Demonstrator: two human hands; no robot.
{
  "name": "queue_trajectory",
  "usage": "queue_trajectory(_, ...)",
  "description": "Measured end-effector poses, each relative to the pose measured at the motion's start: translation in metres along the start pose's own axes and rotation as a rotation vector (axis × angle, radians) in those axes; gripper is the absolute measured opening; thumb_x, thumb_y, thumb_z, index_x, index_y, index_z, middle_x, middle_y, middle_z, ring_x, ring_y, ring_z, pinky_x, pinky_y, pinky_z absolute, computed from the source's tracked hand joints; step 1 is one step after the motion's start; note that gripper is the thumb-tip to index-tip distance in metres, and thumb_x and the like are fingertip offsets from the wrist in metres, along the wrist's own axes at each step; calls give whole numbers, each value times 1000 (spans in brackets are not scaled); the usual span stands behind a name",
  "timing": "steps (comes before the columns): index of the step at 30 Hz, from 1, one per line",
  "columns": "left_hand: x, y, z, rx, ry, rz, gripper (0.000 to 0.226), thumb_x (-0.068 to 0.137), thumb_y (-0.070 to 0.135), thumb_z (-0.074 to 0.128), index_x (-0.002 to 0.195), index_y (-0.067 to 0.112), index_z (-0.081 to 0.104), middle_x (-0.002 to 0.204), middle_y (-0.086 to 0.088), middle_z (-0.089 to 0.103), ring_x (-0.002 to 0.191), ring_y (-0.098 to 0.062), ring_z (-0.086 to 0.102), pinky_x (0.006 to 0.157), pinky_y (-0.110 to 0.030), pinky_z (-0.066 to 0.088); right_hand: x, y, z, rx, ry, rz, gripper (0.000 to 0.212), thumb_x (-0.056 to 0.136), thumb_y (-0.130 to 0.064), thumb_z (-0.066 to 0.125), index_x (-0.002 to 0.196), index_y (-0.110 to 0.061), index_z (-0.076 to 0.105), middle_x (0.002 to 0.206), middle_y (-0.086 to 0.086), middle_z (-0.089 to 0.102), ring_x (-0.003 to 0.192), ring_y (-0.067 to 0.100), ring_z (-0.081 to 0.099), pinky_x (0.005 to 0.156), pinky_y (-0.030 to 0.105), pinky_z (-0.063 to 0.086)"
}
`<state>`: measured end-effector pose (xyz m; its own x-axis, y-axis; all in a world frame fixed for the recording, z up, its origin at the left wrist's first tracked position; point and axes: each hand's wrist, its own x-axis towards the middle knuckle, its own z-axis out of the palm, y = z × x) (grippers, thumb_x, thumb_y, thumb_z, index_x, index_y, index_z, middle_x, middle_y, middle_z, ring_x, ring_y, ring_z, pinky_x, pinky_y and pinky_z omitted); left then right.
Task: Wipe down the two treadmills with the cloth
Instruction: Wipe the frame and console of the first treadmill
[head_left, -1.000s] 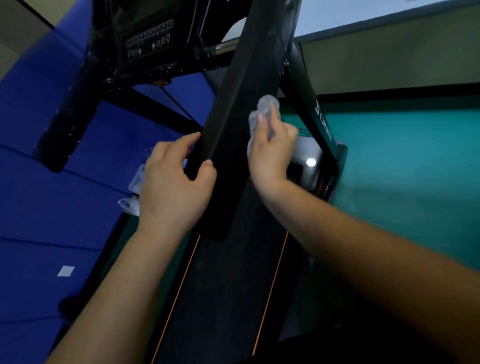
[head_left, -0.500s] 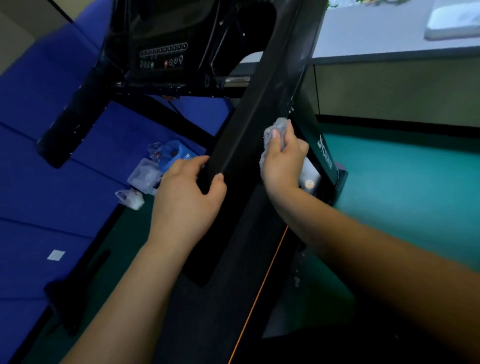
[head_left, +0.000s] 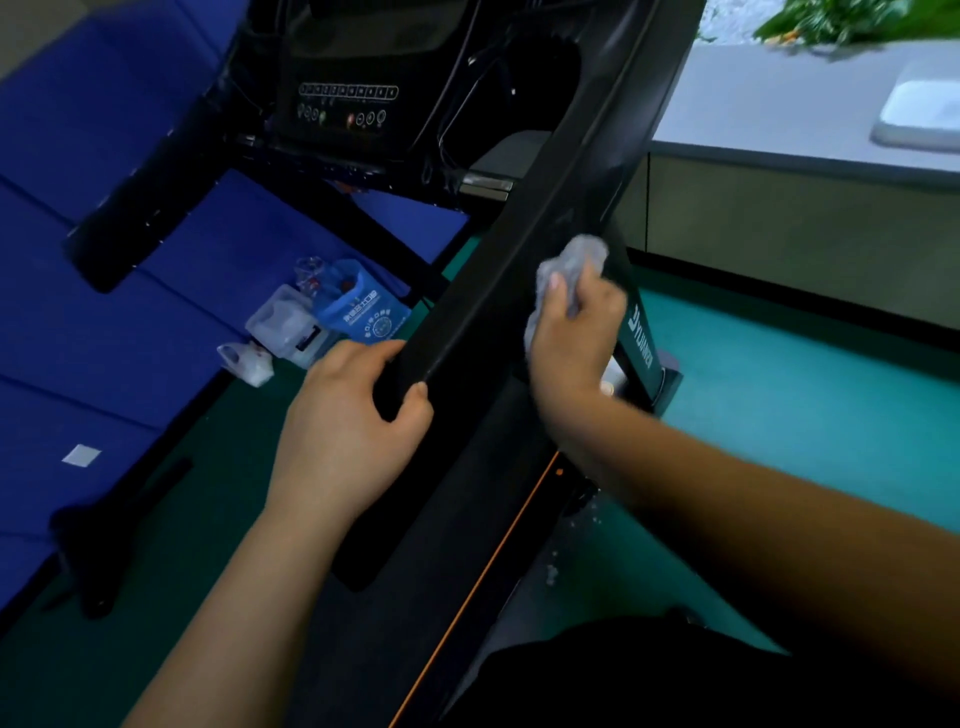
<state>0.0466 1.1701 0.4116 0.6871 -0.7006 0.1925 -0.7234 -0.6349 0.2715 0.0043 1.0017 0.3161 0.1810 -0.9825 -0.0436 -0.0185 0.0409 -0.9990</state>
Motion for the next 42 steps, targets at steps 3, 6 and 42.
queue_trajectory(3,0,0,-1,1,3,8,43,83,41,54,123,27,60,101,17,48,98,-6,47,82,-26,36,-18,4,-2,37,-19,5,38,97,-16,51,132,-1,51,111,8,39,80,-2,42,77,-5,29)
queue_trajectory(6,0,2,-2,13,-17,-1,42,85,41,54,125,28,59,102,18,48,99,-4,45,83,-26,35,26,-12,-8,32,-13,20,41,98,-15,50,138,-3,47,110,4,34,80,0,40,73,-9,27)
queue_trajectory(42,-1,-1,-2,9,-2,9,46,85,38,56,129,24,57,103,17,48,99,-2,44,84,-24,35,52,17,-4,130,-77,144,30,99,-23,49,108,3,61,106,21,61,84,15,57,66,9,44)
